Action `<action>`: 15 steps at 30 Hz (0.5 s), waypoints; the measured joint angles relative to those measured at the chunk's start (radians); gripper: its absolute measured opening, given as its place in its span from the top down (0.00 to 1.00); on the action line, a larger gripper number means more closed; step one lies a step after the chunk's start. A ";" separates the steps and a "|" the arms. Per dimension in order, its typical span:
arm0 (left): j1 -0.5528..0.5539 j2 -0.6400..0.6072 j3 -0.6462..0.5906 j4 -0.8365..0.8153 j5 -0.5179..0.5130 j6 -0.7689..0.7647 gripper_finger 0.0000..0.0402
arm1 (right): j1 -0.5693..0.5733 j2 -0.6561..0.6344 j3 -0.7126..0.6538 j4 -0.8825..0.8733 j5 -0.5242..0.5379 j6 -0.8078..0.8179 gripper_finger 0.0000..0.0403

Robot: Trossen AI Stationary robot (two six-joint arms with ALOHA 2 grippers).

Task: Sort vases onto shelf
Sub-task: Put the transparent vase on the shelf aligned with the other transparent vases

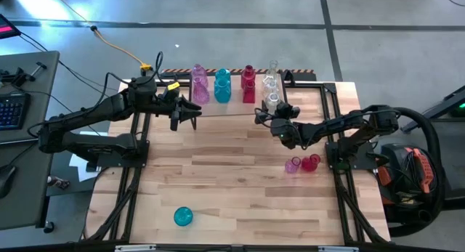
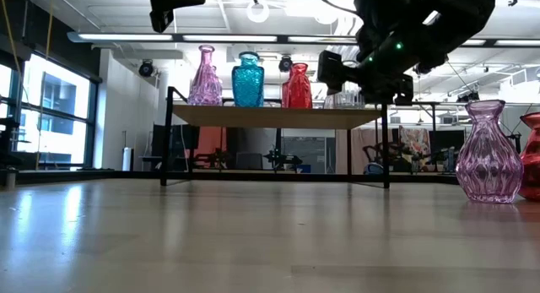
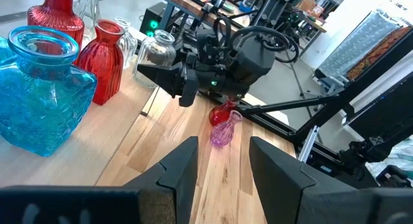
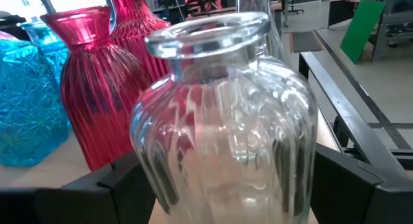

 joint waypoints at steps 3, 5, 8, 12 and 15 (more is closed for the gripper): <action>0.000 0.000 0.000 0.000 0.000 0.000 0.67 | 0.000 0.000 0.000 0.011 0.007 0.000 0.21; 0.000 0.000 0.000 0.000 0.000 0.000 0.67 | -0.001 0.000 0.000 0.012 0.009 -0.001 0.21; 0.000 0.000 0.000 0.000 0.000 0.000 0.67 | -0.012 0.000 0.000 0.014 0.000 0.000 0.21; 0.000 0.000 0.000 0.000 0.000 0.000 0.67 | -0.031 -0.002 0.000 0.015 -0.025 0.000 0.19; 0.000 0.000 0.000 0.000 0.000 0.000 0.67 | -0.040 -0.002 0.000 0.015 -0.048 0.000 0.15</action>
